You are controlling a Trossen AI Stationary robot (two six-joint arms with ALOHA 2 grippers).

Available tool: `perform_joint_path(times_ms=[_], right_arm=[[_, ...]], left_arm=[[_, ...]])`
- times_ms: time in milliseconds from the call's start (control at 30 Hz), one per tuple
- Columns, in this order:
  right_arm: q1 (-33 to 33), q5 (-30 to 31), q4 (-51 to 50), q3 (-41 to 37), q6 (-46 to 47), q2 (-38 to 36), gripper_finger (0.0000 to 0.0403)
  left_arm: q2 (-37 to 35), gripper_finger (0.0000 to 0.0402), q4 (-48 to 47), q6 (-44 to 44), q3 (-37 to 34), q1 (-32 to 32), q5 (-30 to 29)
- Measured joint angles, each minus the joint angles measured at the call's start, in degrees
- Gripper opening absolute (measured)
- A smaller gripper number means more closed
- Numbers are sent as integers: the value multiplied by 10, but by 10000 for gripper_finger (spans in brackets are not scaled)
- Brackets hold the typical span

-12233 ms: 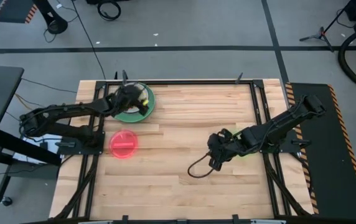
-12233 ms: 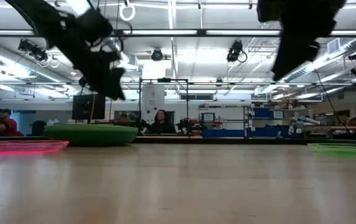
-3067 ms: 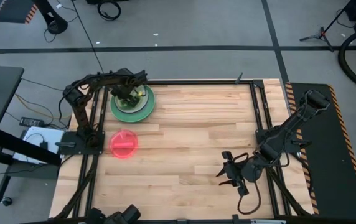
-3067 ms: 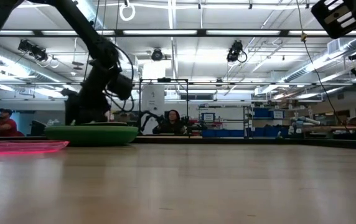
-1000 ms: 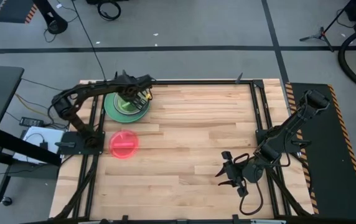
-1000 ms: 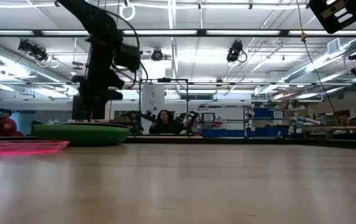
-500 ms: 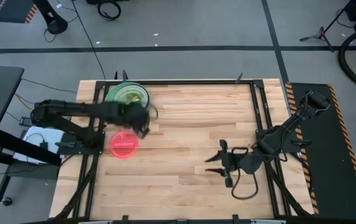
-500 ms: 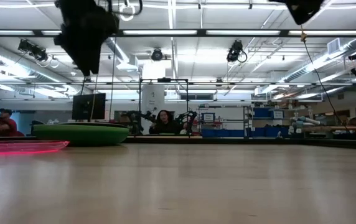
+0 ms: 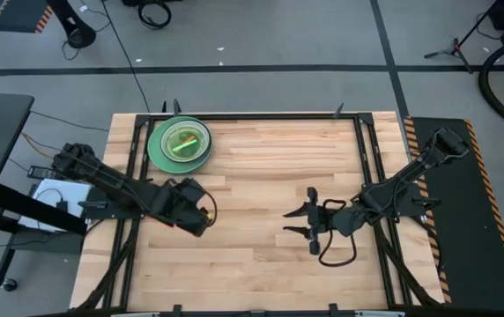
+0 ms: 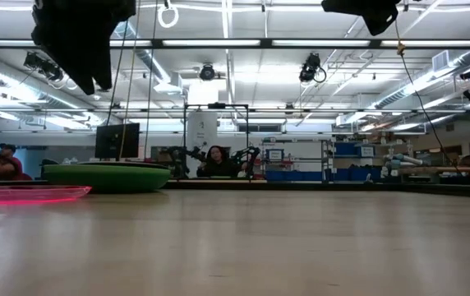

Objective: Stack plastic plates
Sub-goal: Stack the pink plate on top of the light green plate

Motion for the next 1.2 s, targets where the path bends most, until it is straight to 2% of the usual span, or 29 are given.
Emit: perform_joint_path(times_ms=[100,233,333,433,600,767,933,1200], right_arm=[[1,-7,0,0,0,0,158],[3,-16,0,0,0,0,158],[5,-16,0,0,0,0,158],[5,-16,5,0,0,1,158],[5,-16,11,0,2,1,158],[5,-16,12,0,0,1,158],[5,-52,12,0,-26,1,158],[6,-47,14,0,-30,2,158]], left_arm=[[23,315,11,-4,0,-22,-39],[53,315,27,-41,0,-61,-130],[71,315,17,-100,0,-93,-207],[78,315,-14,-168,0,-119,-255],[81,315,-72,-256,0,-139,-248],[81,315,-63,-256,0,-142,-192],[95,315,-52,-242,0,-154,-192],[111,315,-47,-246,0,-153,-192]])
